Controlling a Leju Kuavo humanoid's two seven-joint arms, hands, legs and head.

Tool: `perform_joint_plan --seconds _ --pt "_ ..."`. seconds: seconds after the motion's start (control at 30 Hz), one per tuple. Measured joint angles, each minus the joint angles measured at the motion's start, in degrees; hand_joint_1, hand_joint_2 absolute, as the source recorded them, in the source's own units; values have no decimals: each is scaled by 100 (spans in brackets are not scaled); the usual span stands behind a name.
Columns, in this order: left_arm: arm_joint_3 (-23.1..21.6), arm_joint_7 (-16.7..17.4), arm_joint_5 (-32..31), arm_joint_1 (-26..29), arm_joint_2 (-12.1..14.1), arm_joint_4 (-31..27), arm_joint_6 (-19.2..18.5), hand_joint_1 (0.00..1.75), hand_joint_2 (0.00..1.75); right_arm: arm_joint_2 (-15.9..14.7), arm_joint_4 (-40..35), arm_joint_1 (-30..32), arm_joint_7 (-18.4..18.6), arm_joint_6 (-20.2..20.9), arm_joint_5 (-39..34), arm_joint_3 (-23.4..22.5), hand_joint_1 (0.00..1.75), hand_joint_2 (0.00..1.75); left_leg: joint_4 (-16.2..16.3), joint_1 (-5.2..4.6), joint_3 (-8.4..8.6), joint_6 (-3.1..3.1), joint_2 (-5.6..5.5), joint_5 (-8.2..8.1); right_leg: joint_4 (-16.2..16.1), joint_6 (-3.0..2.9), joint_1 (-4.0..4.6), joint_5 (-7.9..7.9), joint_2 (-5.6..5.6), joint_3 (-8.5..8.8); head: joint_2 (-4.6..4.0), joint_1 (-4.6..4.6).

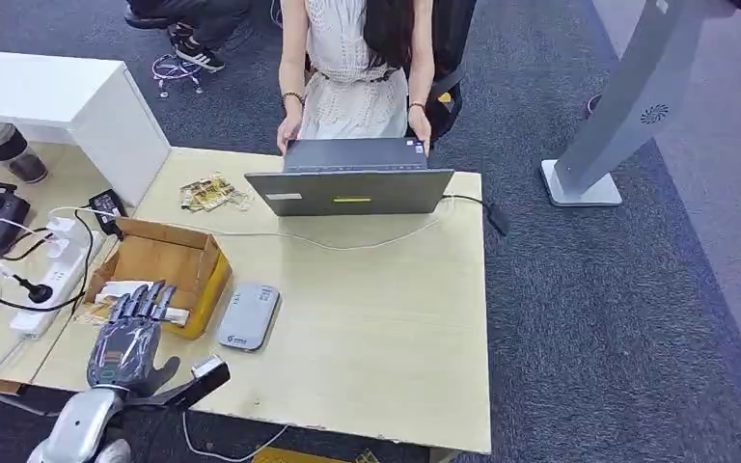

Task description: Pass the card to the sensor for recognition and then transmit it.

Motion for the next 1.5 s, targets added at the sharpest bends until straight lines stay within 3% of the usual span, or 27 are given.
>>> perform_joint_plan --seconds 0.37,0.9,1.5 --pt "77 46 -11 -118 -122 57 151 0 175 -2 0 -6 26 4 22 0 0 175 0 1 0 -1 0 1 1 0 1 0 0 0 0 0" --pt "710 133 131 -402 -186 299 203 0 175 0 0 -45 96 17 212 11 0 175 0 1 1 -1 0 1 1 0 1 0 0 0 0 0" --pt "813 109 94 -575 -186 667 223 0 175 0 0 -70 127 17 225 13 0 175 0 1 0 -1 0 1 1 0 1 0 -1 0 0 0"
